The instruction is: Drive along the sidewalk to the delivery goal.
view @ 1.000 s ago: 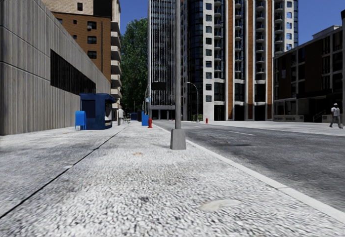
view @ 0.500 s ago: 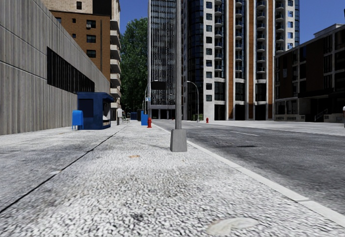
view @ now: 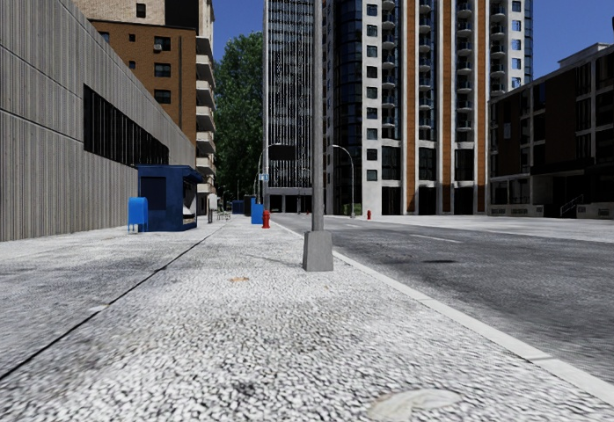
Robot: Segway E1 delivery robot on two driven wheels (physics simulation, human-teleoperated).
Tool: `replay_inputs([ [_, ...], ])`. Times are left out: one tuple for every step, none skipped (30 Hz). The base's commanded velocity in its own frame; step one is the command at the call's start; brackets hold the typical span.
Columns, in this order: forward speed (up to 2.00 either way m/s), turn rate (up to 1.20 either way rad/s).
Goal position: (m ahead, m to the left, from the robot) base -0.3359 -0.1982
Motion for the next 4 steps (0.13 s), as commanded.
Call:
replay_inputs([
  [0.0, 0.0],
  [0.0, 0.0],
  [0.0, 0.0],
  [0.0, 0.0],
])
